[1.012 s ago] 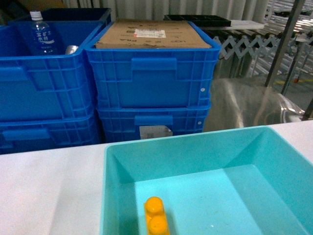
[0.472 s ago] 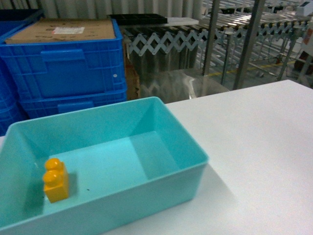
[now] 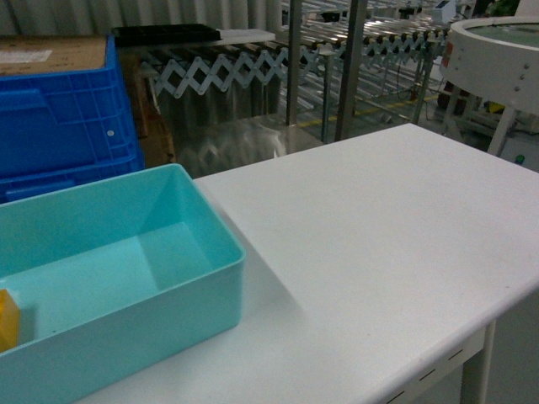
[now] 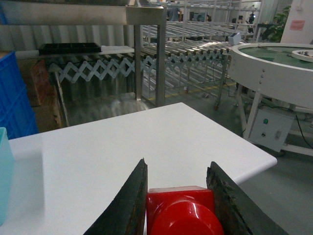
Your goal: Pick red block from blue box to shelf
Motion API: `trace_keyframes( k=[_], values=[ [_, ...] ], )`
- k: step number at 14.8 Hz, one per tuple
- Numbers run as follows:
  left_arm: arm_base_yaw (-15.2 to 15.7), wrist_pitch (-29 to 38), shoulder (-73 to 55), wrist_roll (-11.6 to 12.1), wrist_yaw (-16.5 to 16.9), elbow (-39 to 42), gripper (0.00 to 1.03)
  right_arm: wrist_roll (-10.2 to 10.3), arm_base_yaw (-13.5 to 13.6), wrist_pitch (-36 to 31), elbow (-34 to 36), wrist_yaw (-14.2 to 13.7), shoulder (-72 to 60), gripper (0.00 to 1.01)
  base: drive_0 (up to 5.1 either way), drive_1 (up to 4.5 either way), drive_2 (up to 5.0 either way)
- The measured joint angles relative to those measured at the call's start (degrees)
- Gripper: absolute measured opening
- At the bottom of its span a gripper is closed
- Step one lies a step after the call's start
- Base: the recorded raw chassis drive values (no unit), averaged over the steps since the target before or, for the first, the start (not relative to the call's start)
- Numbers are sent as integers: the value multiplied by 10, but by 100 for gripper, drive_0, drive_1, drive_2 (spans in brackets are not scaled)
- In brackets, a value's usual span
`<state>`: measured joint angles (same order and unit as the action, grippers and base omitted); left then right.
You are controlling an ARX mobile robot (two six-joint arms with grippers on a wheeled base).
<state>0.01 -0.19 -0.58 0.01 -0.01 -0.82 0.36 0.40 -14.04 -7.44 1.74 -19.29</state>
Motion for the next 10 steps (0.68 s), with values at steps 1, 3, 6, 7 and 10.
trace_keyframes(
  k=[1,3,6,7,10],
  values=[
    [0,0,0,0,0,0,98,0,0,0,0,0,0,29,-150,-150,-150],
    [0,0,0,0,0,0,98,0,0,0,0,0,0,29,-157,-157,-157],
    [0,0,0,0,0,0,98,0,0,0,0,0,-1,29,-158,-158,-158],
    [0,0,0,0,0,0,98,0,0,0,0,0,-1,29,-168,-168,-168],
    [0,0,0,0,0,0,98,0,0,0,0,0,-1,29,-160,-160,-160]
  ],
)
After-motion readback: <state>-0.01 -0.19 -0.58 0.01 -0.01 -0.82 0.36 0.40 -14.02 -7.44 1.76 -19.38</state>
